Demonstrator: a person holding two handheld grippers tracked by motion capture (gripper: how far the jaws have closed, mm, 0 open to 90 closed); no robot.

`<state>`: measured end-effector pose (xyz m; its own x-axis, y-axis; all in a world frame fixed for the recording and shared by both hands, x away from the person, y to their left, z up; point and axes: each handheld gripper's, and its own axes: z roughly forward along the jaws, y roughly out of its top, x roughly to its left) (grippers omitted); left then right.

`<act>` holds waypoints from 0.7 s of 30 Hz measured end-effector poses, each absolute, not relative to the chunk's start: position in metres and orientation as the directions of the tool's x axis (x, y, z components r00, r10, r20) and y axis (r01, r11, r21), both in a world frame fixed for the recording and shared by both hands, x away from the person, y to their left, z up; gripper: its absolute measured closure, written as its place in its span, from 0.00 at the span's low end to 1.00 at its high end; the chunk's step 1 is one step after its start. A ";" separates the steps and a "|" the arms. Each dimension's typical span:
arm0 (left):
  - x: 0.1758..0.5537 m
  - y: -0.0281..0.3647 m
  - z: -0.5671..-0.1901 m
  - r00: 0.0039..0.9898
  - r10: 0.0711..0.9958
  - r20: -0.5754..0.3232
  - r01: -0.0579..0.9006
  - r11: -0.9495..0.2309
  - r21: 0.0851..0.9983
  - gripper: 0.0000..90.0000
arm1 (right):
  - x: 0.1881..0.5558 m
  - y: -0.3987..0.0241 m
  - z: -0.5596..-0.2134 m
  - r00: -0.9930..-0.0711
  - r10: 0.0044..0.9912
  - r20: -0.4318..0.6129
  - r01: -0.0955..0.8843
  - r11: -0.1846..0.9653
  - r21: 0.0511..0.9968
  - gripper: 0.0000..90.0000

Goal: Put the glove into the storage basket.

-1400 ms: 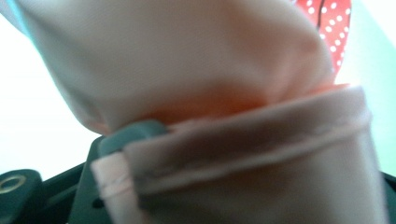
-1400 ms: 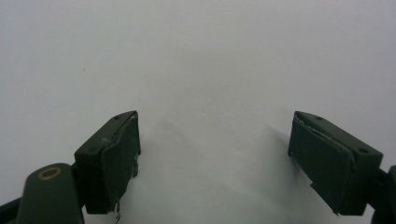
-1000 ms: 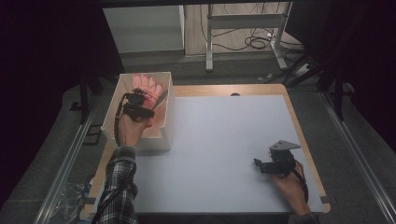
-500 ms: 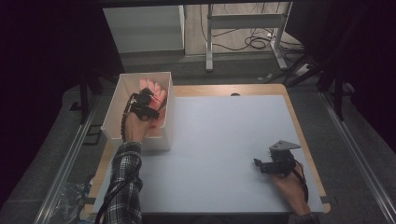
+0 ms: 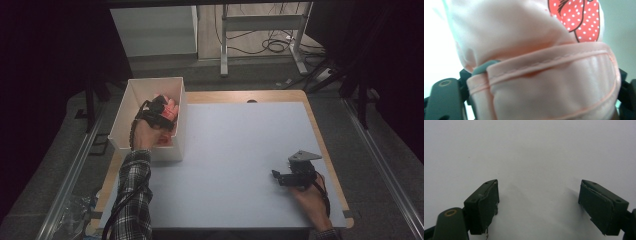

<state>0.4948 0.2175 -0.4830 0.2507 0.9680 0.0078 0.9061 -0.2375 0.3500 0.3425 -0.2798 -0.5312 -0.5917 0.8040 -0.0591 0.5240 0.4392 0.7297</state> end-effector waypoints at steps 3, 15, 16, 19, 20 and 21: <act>0.493 0.219 -0.480 0.258 0.966 -0.013 0.902 -0.236 0.362 0.11 | 0.342 -0.280 -0.531 -0.592 0.804 -0.059 0.524 0.439 0.730 0.19; 0.485 0.225 -0.467 0.251 0.968 -0.020 0.882 -0.221 0.417 0.08 | 0.342 -0.280 -0.531 -0.591 0.804 -0.060 0.524 0.439 0.730 0.19; 0.484 0.226 -0.467 0.253 0.967 -0.021 0.880 -0.220 0.421 0.07 | 0.342 -0.280 -0.531 -0.591 0.804 -0.060 0.524 0.439 0.730 0.19; 0.482 0.226 -0.465 0.256 0.966 -0.023 0.872 -0.220 0.436 0.07 | 0.342 -0.280 -0.531 -0.591 0.804 -0.060 0.524 0.439 0.730 0.19; 0.481 0.227 -0.464 0.256 0.966 -0.027 0.871 -0.218 0.439 0.07 | 0.342 -0.280 -0.531 -0.591 0.804 -0.060 0.524 0.439 0.730 0.19; 0.480 0.227 -0.464 0.256 0.966 -0.029 0.869 -0.216 0.445 0.07 | 0.342 -0.280 -0.531 -0.591 0.804 -0.060 0.524 0.439 0.730 0.19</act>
<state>0.4801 0.2267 -0.4635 0.2556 0.9663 -0.0291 0.8691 -0.2165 0.4447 0.3423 -0.2797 -0.5312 -0.5911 0.8044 -0.0598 0.5240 0.4392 0.7297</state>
